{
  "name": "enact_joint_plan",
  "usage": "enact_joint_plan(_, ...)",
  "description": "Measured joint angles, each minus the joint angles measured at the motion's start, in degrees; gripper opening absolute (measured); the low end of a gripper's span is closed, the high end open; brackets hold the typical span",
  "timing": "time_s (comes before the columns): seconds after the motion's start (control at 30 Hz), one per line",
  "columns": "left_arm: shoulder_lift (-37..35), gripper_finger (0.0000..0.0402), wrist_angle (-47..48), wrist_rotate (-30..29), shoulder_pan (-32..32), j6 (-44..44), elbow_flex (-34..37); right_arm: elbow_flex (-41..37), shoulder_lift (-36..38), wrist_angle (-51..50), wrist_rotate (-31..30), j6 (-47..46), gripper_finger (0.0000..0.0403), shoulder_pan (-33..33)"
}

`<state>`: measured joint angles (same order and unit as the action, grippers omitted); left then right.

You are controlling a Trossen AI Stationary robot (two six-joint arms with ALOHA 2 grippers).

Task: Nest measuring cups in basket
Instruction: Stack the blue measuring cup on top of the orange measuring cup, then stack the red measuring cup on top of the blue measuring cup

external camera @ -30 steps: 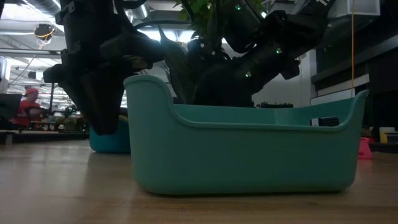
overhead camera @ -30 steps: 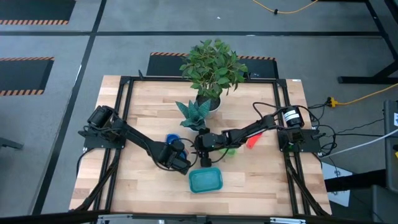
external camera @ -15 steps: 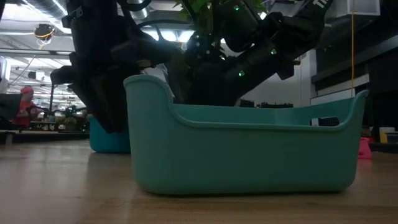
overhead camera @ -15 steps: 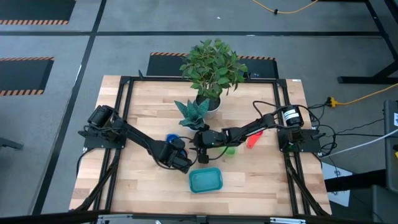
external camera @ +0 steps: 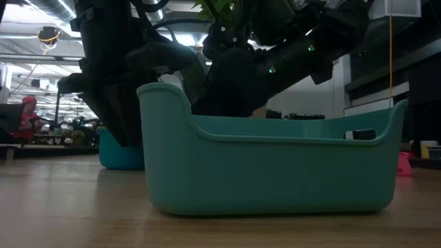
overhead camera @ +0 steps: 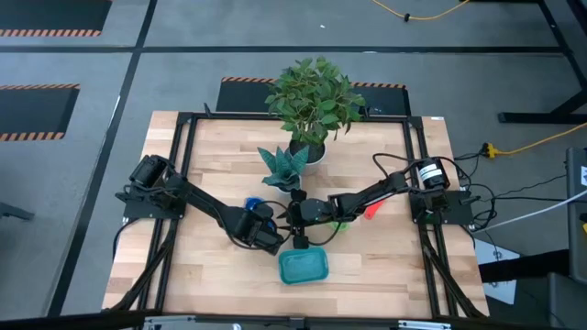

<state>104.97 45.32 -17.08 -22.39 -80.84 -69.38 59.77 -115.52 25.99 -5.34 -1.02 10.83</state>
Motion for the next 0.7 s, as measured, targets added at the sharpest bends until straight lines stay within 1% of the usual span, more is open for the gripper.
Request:
enact_joint_plan(0.13, 0.0, 0.0085, 0.02, 0.71, -0.18, 0.05, 0.0, 0.0, 0.0, -0.58, 0.11, -0.08, 0.0152, 0.0)
enact_joint_plan(0.23, 0.0, 0.0085, 0.52, 3.05, -0.83, 0.39, 0.0, 0.0, 0.84, -2.02, 3.75, -0.18, 0.0152, 0.0)
enact_joint_plan(0.3, 0.0, 0.0085, 1.04, 5.38, -1.69, 0.44, 0.0, 0.0, 2.78, -3.52, 6.42, -0.2, 0.0152, 0.03)
enact_joint_plan(0.37, 0.0, 0.0085, 1.27, 7.49, -2.8, 0.67, 0.0, 0.02, 5.49, -6.14, 7.85, -0.17, 0.0152, 0.04)
enact_joint_plan(0.53, -1.22, 0.0085, 1.49, 10.95, -6.19, 4.44, 0.0, 0.07, 13.98, -17.54, 8.07, 1.2, 0.0152, 0.04)
enact_joint_plan(0.63, -2.79, 0.0085, 0.97, 10.2, -8.15, 6.57, 0.0, 0.07, 19.66, -27.03, 8.07, 1.53, 0.0152, 0.04)
enact_joint_plan(0.7, -4.2, 0.0085, 0.18, 8.63, -9.2, 8.31, -0.02, 0.07, 23.6, -34.16, 8.05, 1.24, 0.0152, 0.0)
